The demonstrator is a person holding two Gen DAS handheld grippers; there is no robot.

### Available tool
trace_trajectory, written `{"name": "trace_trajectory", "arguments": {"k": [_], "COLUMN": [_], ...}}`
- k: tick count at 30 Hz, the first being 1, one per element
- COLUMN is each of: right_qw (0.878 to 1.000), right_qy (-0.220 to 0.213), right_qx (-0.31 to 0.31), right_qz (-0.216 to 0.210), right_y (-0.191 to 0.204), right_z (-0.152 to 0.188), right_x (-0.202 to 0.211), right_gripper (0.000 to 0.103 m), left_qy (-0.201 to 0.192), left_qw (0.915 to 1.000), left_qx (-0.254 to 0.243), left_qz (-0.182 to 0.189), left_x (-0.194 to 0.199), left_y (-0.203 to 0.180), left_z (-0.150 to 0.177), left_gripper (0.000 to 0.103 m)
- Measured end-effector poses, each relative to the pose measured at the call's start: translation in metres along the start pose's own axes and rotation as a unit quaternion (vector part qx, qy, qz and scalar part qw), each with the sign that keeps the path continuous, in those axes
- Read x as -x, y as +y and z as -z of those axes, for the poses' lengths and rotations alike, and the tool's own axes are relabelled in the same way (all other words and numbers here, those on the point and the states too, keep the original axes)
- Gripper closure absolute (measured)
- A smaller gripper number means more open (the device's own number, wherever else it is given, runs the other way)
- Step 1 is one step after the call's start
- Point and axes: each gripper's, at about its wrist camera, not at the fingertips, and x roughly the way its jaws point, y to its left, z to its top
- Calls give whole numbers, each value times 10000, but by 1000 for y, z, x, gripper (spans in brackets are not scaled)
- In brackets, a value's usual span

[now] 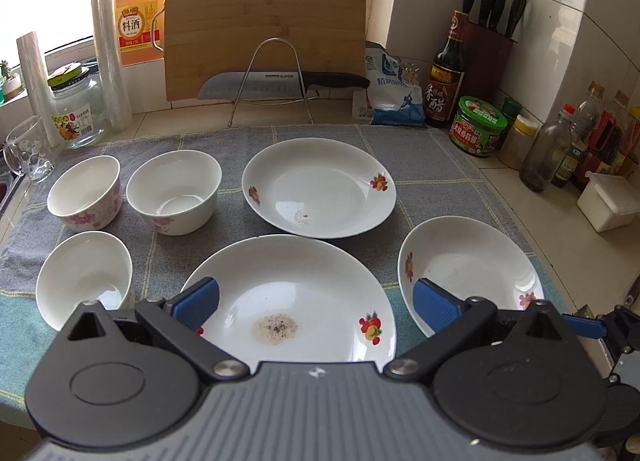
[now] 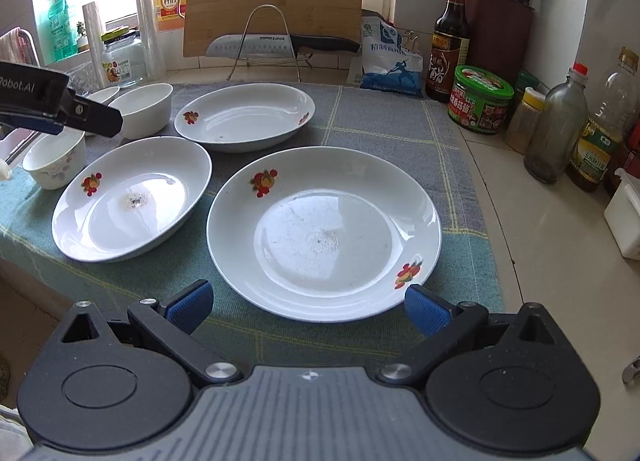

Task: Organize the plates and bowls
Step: 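Reach the left gripper to the clean white plate and grasp its rim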

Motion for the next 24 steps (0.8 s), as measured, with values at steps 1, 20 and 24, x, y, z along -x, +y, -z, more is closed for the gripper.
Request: {"name": "trace_trajectory", "arguments": {"k": [1,20,24], "right_qw": [10000,9993,9993], "right_qy": [12,-263,-338], "right_qx": [22,228,160], "right_qz": [-36,-107,-37], "right_y": [-2,-19,-19], "right_z": [3,21,20], "right_x": [-2,-47,-49], "right_gripper": [0,0,0], "left_qy": [13,248,387], "left_qw": [10000,9879,9802], "left_qx": [-21,-1385,-1700], "left_qz": [14,646,938], "left_x": [-1,-36,-55], "left_y": [-3,-67,-79], "left_z": [-1,-38,-45], "left_gripper": [1,1,1]}}
